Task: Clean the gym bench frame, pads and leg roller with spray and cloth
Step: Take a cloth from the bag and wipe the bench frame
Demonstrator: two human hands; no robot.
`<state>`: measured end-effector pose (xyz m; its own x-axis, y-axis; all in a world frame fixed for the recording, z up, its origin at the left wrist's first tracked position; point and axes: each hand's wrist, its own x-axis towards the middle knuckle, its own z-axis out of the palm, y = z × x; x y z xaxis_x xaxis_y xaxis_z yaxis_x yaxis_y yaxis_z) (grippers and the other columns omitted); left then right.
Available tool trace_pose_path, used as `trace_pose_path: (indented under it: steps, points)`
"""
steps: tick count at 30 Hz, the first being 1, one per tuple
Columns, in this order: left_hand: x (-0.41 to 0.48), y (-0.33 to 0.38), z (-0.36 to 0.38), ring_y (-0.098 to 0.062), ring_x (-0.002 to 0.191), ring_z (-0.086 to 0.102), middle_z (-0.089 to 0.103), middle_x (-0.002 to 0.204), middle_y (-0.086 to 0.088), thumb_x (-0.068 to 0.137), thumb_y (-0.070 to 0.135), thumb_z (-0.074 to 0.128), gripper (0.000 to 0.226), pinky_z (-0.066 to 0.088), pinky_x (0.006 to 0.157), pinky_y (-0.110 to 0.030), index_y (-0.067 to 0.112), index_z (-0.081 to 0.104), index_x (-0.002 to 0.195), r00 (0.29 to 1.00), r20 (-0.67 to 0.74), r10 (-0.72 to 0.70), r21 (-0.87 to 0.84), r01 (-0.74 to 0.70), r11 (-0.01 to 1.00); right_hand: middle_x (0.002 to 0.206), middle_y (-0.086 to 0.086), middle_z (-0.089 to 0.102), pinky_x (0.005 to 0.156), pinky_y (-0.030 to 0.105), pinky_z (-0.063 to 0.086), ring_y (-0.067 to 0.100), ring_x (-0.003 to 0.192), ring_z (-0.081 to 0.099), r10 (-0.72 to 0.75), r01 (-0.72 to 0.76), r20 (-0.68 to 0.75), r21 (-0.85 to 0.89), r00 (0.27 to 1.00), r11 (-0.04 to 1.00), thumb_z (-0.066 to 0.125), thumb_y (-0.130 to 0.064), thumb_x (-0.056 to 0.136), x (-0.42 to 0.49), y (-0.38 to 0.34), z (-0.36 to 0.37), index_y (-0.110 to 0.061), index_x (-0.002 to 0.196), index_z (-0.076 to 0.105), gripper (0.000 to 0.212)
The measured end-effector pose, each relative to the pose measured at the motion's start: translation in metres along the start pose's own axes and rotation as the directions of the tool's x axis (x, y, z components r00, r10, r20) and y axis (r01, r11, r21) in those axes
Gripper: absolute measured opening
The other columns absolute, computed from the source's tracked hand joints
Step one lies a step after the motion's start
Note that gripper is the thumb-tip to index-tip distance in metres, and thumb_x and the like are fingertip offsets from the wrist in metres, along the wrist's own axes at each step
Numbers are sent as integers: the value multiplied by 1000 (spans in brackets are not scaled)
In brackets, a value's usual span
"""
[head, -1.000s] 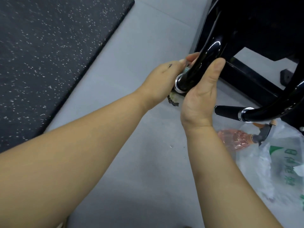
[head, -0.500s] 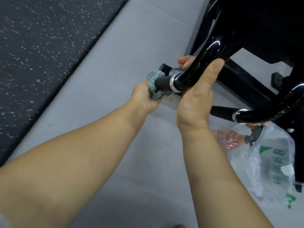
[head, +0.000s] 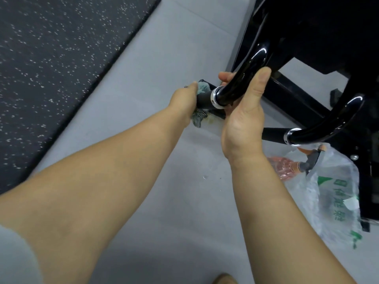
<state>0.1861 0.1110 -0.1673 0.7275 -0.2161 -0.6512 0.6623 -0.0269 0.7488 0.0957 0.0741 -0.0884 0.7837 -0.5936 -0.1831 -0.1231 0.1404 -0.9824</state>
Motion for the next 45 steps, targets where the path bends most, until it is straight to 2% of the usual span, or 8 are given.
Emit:
trace_pose_path:
  steps: [3,16,24,28,32,37,42,45]
  points:
    - [-21,6,-1,-21,60,50,59,80,-10,97,32,34,36,36,50,-23,11,61,87,985,100,143,139,-157,978,112,-5,63,102,26,41,4,104,56,12,-12,-11,45,1000,999,24,-53,97,1,0,1,-5,123,56,63]
    - [-120,60,-5,2,31,43,49,35,15,100,27,39,45,32,36,-12,21,53,58,899,295,324,96,-366,926,106,-7,66,96,29,41,10,108,59,148,-72,-216,326,965,942,30,-47,100,16,8,-1,-25,104,62,39]
    - [-135,96,5,-29,105,64,64,117,-19,101,32,33,44,51,93,-45,0,59,116,926,322,196,-279,-104,954,115,-3,65,96,33,47,11,109,61,53,-30,-109,197,993,980,43,-48,95,11,-30,-5,-21,115,60,38]
    - [-144,81,7,-16,106,64,69,111,-5,99,46,25,51,45,102,-38,17,66,106,879,378,290,-102,-272,957,104,-15,63,85,19,46,-3,98,59,-64,77,-147,82,987,994,46,-46,94,-15,-47,-1,-30,103,55,20]
    - [-154,82,-3,-14,119,56,61,128,-6,96,59,9,72,37,108,-29,13,54,129,802,549,235,-199,-147,969,116,-10,60,94,22,46,2,108,58,-192,193,-118,-2,974,981,52,-39,91,-29,-45,21,-39,111,48,21]
    - [-166,84,-20,-7,138,30,33,151,5,96,58,15,68,21,113,-25,15,30,146,843,524,120,105,-203,973,112,1,58,88,28,51,15,104,59,-115,169,-409,97,905,981,51,-20,96,-25,-33,15,-26,109,48,15]
    - [-181,83,-16,1,125,42,49,136,15,96,57,21,58,28,100,-18,22,50,132,861,475,184,167,-293,941,106,2,64,90,37,49,12,98,60,-203,187,-547,-85,812,979,57,-25,91,-19,-33,14,-20,100,64,12]
    - [-180,97,-21,-2,96,61,68,99,12,97,57,16,61,42,86,-19,21,64,98,866,471,170,196,-291,937,117,3,62,94,42,48,16,109,58,-178,164,-422,-71,889,984,47,-56,82,-27,-34,34,-17,121,57,56]
